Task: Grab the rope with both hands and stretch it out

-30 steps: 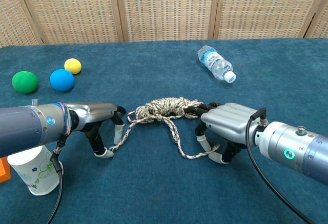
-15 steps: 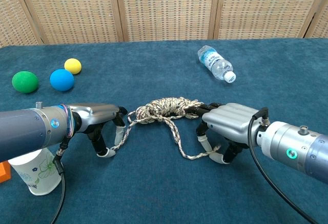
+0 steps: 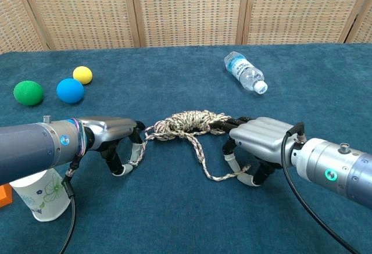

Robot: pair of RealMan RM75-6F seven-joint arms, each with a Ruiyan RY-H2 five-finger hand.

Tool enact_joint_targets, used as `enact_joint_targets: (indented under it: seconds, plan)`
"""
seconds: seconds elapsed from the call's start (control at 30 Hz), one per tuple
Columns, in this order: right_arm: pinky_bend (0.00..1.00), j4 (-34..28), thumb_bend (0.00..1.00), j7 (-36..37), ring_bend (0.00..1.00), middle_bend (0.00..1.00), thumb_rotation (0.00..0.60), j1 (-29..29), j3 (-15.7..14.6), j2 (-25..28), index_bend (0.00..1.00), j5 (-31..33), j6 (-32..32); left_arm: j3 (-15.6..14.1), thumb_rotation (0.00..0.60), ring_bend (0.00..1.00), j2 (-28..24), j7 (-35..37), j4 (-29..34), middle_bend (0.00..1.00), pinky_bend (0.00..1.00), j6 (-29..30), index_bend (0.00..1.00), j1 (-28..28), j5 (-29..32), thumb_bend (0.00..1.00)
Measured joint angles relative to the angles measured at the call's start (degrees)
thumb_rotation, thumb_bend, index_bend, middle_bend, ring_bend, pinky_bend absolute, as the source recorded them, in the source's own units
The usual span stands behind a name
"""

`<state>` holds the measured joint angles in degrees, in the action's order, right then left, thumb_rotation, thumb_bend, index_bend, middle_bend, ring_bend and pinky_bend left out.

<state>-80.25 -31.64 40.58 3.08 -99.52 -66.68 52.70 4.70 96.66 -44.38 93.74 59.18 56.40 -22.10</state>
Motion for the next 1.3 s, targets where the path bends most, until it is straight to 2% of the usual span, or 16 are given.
enact_joint_targets:
  seconds: [0.1,0.6,0.87,1.3]
  plan:
    - [0.0,0.1,0.47,-0.2,0.0,0.0,0.6,0.0,0.0,-0.2,0.68,-0.1,0.0,-0.2,0.6,0.0,0.0,-0.4,0.1,0.0,0.0,0.2,0.61,0.1,-0.1,0.56]
    - [0.0,0.3,0.46,0.3,0.0,0.0,0.6,-0.2,0.1,0.3,0.68,-1.5,1.0,-0.8,0.6,0.0,-1.6,-0.5,1.2,0.0,0.0,4.2,0.63,-1.1,-5.4,0.57]
    - [0.0,0.7,0.47,0.7,0.0,0.0,0.6,-0.5,0.3,2.0,0.68,-4.1,3.0,-2.7,0.6,0.0,-7.2,-1.0,2.4,0.0,0.0,8.3,0.65,-3.5,-12.4,0.59]
    - [0.0,1.0,0.47,0.0,0.0,0.0,0.6,-1.7,1.9,8.3,0.68,-3.8,5.4,-4.8,0.6,0.0,-16.3,4.7,-0.3,0.0,0.0,6.6,0.65,-8.9,-19.4,0.59]
